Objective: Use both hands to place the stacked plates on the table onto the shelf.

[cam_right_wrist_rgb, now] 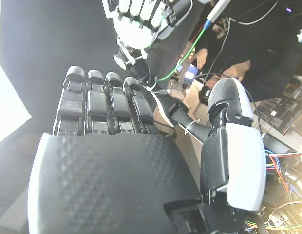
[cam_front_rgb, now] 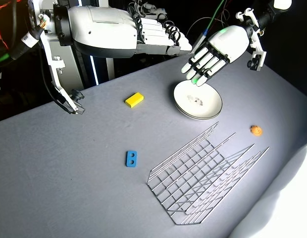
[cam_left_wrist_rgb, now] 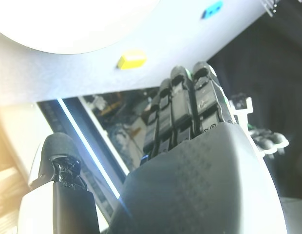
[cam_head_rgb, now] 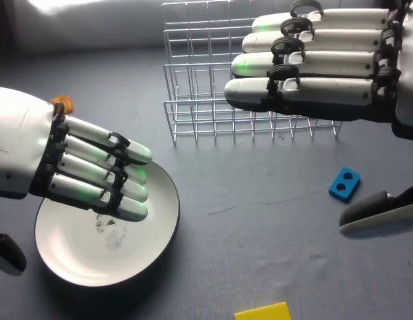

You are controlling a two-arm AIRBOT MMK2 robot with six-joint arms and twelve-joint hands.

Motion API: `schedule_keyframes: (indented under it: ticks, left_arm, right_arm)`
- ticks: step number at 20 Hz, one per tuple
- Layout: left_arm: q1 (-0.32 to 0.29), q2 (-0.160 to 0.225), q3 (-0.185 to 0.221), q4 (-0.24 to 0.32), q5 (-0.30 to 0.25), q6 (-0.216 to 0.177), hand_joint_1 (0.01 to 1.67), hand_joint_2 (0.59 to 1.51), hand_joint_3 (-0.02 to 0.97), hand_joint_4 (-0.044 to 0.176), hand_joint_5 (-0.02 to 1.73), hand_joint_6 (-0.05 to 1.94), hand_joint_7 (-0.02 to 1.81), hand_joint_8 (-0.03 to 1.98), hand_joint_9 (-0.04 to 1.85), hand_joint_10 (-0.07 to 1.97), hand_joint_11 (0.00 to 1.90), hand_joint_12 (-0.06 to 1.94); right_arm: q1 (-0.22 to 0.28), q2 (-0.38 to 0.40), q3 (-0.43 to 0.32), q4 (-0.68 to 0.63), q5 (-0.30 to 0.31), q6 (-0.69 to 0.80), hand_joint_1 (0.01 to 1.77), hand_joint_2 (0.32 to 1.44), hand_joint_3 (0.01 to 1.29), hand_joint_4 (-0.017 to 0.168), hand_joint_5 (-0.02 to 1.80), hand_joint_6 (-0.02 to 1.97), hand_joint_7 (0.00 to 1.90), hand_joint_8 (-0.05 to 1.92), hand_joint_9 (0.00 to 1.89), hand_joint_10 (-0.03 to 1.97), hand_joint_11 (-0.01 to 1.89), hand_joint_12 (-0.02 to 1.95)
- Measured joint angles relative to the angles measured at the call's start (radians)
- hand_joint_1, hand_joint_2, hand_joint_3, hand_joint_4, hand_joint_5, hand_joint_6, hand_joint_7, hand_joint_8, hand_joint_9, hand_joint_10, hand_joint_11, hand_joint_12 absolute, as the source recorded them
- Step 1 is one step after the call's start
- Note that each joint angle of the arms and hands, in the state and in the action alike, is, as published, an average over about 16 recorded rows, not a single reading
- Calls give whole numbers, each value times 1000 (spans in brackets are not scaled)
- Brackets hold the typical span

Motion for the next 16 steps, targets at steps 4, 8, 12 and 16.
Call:
schedule_keyframes:
  ticks: [4, 8, 12, 16]
  left_arm:
    - [-13, 0, 2, 11, -3, -5, 167, 1071, 36, 2, 32, 18, 64, -4, 71, 12, 25, 18]
    - [-34, -1, 15, 22, -13, -10, 128, 1068, 32, 2, 30, 18, 52, -4, 59, 12, 23, 18]
    - [-57, -2, 46, 48, -30, -14, 36, 1054, 36, 2, 20, 18, 20, -3, 23, 12, 17, 17]
    - [-66, -3, 81, 76, -47, -3, 17, 1057, 20, 2, 21, 18, 18, -4, 22, 12, 17, 17]
  right_arm:
    - [0, 0, 0, 0, 0, 0, 124, 1077, 39, 1, 15, 14, 19, 1, 20, 7, 20, 62]
    - [-4, -1, 1, 0, 1, 0, 109, 1078, 33, 1, 17, 14, 19, 3, 21, 7, 20, 59]
    - [-8, -15, 18, -19, 6, 44, 225, 1073, 29, 1, 19, 14, 20, 9, 22, 12, 19, 57]
    - [-10, -36, 42, -52, -3, 115, 505, 1069, 16, -1, 21, 14, 21, 9, 21, 8, 19, 40]
